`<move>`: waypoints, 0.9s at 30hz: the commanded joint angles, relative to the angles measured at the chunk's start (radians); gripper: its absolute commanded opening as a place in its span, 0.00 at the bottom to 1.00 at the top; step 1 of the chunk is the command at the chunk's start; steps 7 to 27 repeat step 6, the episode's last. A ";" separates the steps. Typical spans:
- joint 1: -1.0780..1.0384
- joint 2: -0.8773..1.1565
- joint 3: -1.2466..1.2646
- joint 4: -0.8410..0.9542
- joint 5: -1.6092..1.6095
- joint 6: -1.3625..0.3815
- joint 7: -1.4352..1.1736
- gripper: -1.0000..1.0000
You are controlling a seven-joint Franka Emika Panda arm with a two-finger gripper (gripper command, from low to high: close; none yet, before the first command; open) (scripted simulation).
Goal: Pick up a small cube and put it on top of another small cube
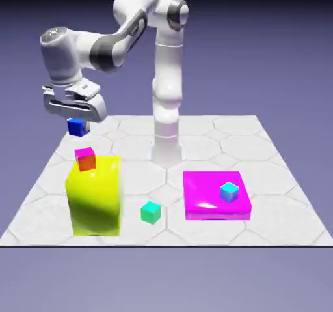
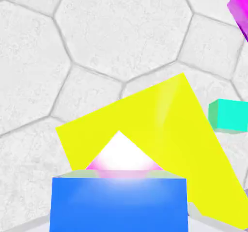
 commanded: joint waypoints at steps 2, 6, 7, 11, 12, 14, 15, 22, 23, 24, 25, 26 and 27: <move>0.003 0.021 0.002 -0.072 -0.012 0.086 0.012 0.00; 0.002 0.012 0.001 -0.040 -0.005 0.048 0.006 1.00; 0.002 0.012 0.001 -0.040 -0.005 0.048 0.006 1.00; 0.002 0.012 0.001 -0.040 -0.005 0.048 0.006 1.00; 0.002 0.012 0.001 -0.040 -0.005 0.048 0.006 1.00; 0.002 0.012 0.001 -0.040 -0.005 0.048 0.006 1.00; 0.002 0.012 0.001 -0.040 -0.005 0.048 0.006 1.00; 0.002 0.012 0.001 -0.040 -0.005 0.048 0.006 1.00; 0.002 0.012 0.001 -0.040 -0.005 0.048 0.006 1.00; 0.002 0.012 0.001 -0.040 -0.005 0.048 0.006 1.00; 0.002 0.012 0.001 -0.040 -0.005 0.048 0.006 1.00; 0.002 0.012 0.001 -0.040 -0.005 0.048 0.006 1.00; 0.002 0.012 0.001 -0.040 -0.005 0.048 0.006 1.00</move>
